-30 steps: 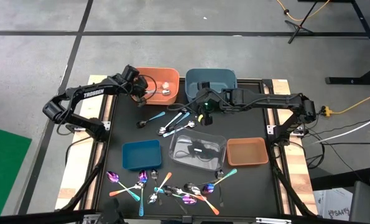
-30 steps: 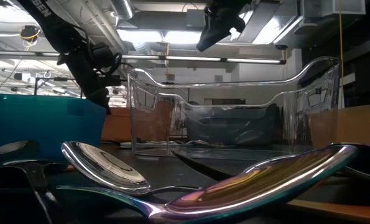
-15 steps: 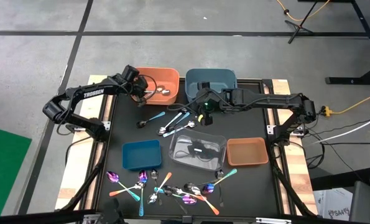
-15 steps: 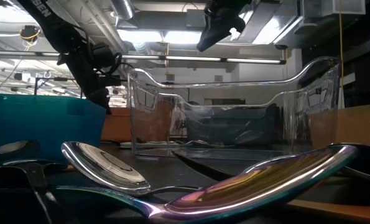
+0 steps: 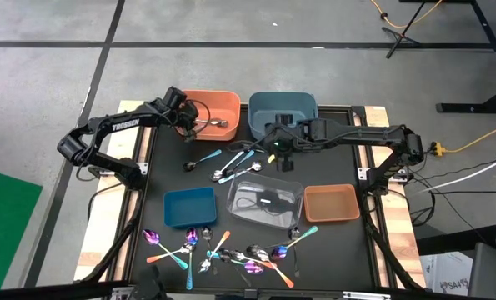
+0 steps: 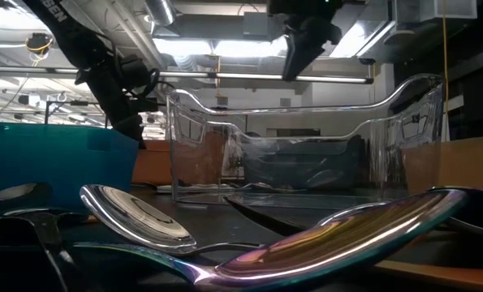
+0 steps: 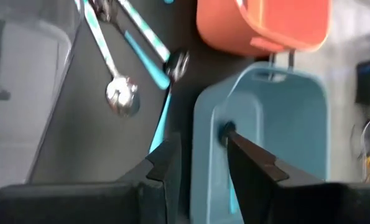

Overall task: Sort silverware by color (type)
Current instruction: Put the blue spoon into the light blue bin

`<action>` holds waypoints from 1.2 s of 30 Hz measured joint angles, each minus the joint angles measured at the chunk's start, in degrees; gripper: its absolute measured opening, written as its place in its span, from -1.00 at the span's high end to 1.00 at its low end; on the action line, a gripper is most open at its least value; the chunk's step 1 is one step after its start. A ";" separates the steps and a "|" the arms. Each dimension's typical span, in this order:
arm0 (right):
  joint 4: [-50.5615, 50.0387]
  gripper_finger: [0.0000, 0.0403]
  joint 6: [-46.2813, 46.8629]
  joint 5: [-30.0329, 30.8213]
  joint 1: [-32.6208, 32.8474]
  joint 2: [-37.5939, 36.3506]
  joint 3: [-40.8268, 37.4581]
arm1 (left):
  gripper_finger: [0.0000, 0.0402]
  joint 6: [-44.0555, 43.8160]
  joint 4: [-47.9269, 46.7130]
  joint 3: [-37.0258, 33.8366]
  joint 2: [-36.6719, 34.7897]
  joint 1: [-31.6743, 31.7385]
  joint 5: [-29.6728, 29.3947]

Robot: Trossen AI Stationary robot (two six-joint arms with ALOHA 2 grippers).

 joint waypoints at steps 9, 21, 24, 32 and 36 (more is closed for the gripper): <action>0.03 0.42 5.11 0.76 0.00 -1.65 -7.79 | 0.56 -0.33 0.01 3.75 -0.02 -0.73 -0.67; 8.53 0.42 9.73 1.60 0.00 -9.28 -20.98 | 0.56 -0.71 -1.26 10.27 -0.04 -6.16 -0.74; 11.58 0.42 9.86 1.59 0.00 -11.58 -23.84 | 0.56 -2.44 -1.26 11.73 -0.04 -7.81 -0.67; 16.32 0.42 11.30 1.62 -0.13 -13.94 -29.85 | 0.56 -8.44 -5.13 16.44 -0.04 -13.08 -0.56; 17.58 0.42 11.69 1.70 -0.98 -14.03 -32.07 | 0.56 -12.93 -9.47 19.36 -0.07 -16.31 -0.51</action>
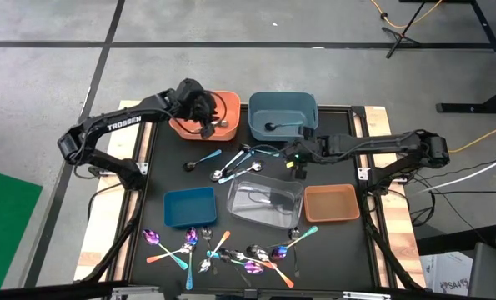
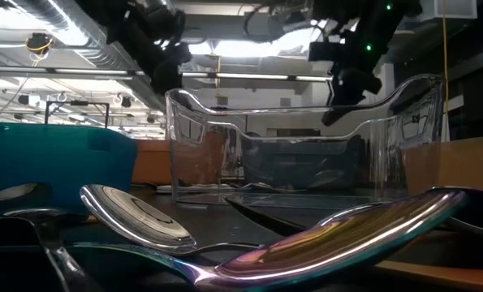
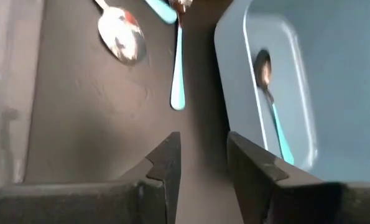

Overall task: Sort silverware by color (type)
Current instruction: Put the blue spoon into the light blue bin

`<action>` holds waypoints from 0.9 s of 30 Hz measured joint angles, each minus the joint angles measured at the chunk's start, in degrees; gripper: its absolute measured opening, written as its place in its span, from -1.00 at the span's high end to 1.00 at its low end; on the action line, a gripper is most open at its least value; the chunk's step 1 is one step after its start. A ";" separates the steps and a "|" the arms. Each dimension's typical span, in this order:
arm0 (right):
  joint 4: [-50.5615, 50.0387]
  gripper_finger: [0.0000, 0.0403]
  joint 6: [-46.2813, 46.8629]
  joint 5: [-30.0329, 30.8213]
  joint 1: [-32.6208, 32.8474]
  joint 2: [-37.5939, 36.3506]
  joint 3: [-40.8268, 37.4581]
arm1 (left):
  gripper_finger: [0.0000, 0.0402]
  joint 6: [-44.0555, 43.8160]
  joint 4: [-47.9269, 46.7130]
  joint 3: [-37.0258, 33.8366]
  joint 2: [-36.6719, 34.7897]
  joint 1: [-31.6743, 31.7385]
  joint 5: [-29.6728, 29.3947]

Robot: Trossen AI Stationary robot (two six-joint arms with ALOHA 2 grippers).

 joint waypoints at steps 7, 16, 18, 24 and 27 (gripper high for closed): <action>3.33 0.42 0.00 -1.30 -2.94 0.00 -2.75 | 0.56 -3.96 -7.19 1.79 0.00 -5.93 0.08; 4.53 0.42 -0.25 -6.36 -3.91 0.00 -2.92 | 0.56 -5.11 -19.45 1.79 0.00 -11.95 0.04; 5.25 0.42 -0.25 -6.79 -3.91 0.00 -2.92 | 0.56 -7.13 -20.87 1.79 0.00 -12.72 -0.17; 5.68 0.42 -0.26 -7.25 -3.91 0.02 -2.92 | 0.56 -12.91 -22.95 1.77 0.00 -14.25 -4.81; 5.64 0.42 -0.26 -7.25 -3.91 0.02 -2.92 | 0.56 -14.38 -23.22 1.48 0.00 -14.60 -6.55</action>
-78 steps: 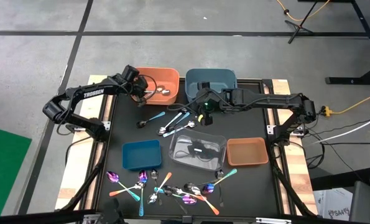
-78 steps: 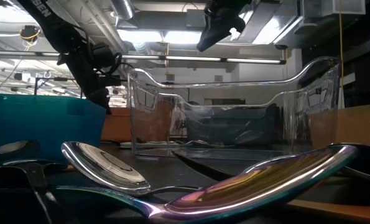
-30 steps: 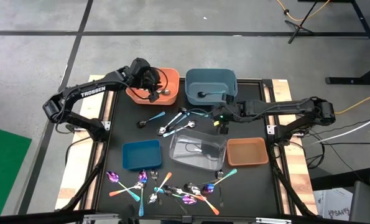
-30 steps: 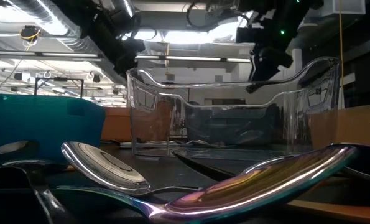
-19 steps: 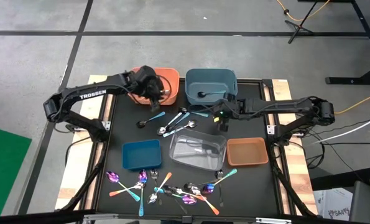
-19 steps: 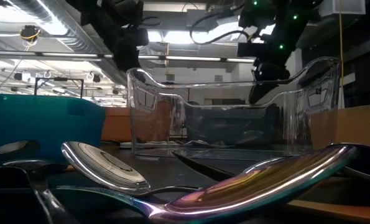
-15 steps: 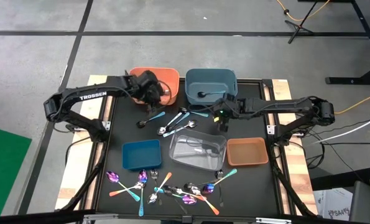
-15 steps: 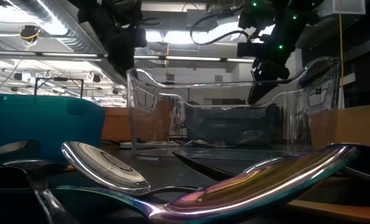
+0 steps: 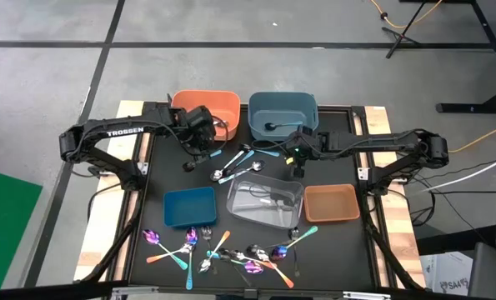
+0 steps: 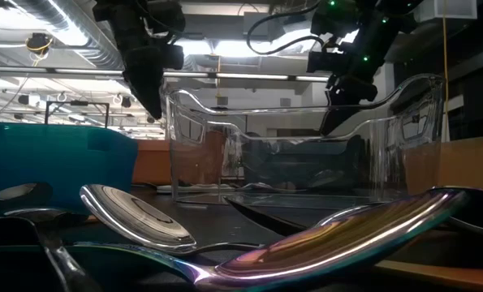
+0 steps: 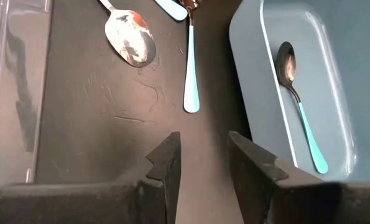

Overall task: Sort silverware by color (type)
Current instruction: Put the blue spoon into the light blue bin

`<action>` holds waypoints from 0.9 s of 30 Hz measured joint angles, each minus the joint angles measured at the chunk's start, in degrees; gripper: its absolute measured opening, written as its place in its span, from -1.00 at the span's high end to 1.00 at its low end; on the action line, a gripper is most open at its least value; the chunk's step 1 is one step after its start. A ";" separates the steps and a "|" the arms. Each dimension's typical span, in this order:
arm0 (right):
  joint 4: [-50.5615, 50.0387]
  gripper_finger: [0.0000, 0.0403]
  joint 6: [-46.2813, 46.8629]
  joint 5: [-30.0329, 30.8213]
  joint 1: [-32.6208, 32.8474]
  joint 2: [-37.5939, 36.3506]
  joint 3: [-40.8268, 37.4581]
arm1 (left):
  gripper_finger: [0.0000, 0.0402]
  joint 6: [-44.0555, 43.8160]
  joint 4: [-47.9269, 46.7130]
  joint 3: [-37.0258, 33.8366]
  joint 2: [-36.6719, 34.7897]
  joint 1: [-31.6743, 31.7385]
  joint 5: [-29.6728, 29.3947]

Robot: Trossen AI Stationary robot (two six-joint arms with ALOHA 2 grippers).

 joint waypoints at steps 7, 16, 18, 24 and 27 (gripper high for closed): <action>-0.02 0.42 0.00 -0.07 0.00 0.00 0.00 | 0.56 -2.66 0.77 -4.13 0.00 0.00 -0.49; -0.02 0.42 0.00 -0.15 0.00 0.04 0.00 | 0.56 -3.63 8.08 -14.09 0.00 0.00 -0.51; -0.02 0.42 0.00 -0.13 0.00 0.04 0.00 | 0.56 -3.62 9.71 -16.01 0.00 0.00 -0.51; 0.00 0.42 0.00 -0.11 0.00 0.04 0.00 | 0.56 -3.62 15.03 -20.79 0.00 0.00 -0.48; 0.00 0.42 0.00 -0.09 0.00 0.04 0.00 | 0.56 -3.68 17.31 -22.86 0.00 0.00 -0.48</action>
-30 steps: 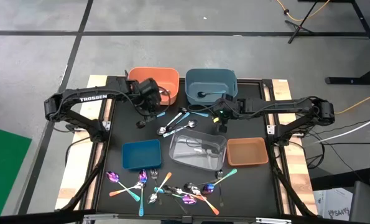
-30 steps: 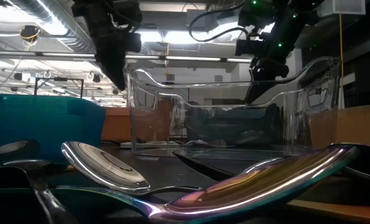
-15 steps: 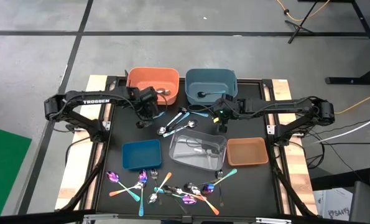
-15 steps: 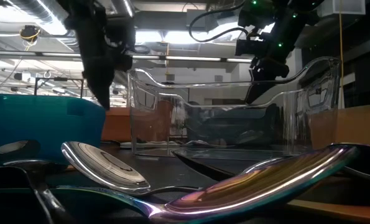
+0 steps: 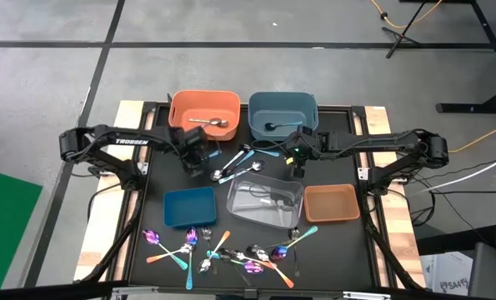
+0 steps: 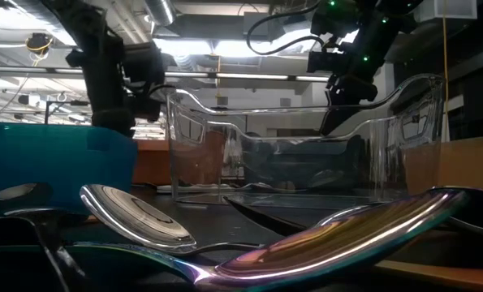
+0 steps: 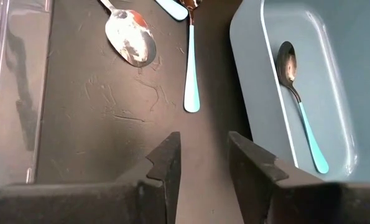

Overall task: Sort silverware by color (type)
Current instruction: Put the blue spoon into the light blue bin

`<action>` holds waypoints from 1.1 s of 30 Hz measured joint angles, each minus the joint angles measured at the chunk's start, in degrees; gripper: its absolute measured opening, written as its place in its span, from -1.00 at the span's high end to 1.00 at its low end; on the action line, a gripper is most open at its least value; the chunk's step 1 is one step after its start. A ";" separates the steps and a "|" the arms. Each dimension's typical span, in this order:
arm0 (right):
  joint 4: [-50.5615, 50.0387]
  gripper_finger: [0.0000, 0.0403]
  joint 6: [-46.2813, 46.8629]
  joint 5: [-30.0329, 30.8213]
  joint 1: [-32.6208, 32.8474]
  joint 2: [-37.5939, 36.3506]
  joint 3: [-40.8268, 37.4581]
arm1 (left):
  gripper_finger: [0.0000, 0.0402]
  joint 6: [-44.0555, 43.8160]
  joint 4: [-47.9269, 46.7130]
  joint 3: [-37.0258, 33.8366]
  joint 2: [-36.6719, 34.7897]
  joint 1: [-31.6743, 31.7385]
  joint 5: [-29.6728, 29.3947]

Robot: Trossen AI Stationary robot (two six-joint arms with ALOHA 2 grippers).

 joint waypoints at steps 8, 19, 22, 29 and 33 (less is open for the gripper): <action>0.00 0.42 0.00 0.11 0.00 0.00 0.02 | 0.56 -0.35 7.03 -5.04 0.00 0.00 0.00; 0.02 0.42 0.00 0.09 0.00 0.00 0.02 | 0.57 -0.35 10.62 -8.14 -0.17 0.00 -0.20; 0.02 0.42 0.00 0.09 0.00 0.00 0.02 | 0.62 -0.35 10.67 -8.17 -0.15 0.00 -0.23; 0.02 0.42 -0.02 0.07 0.00 0.02 0.02 | 0.84 -0.33 11.82 -8.25 -0.07 0.00 -0.37; 0.00 0.42 0.00 0.07 0.00 0.02 0.02 | 0.96 -0.33 12.20 -8.28 -0.07 0.00 -0.37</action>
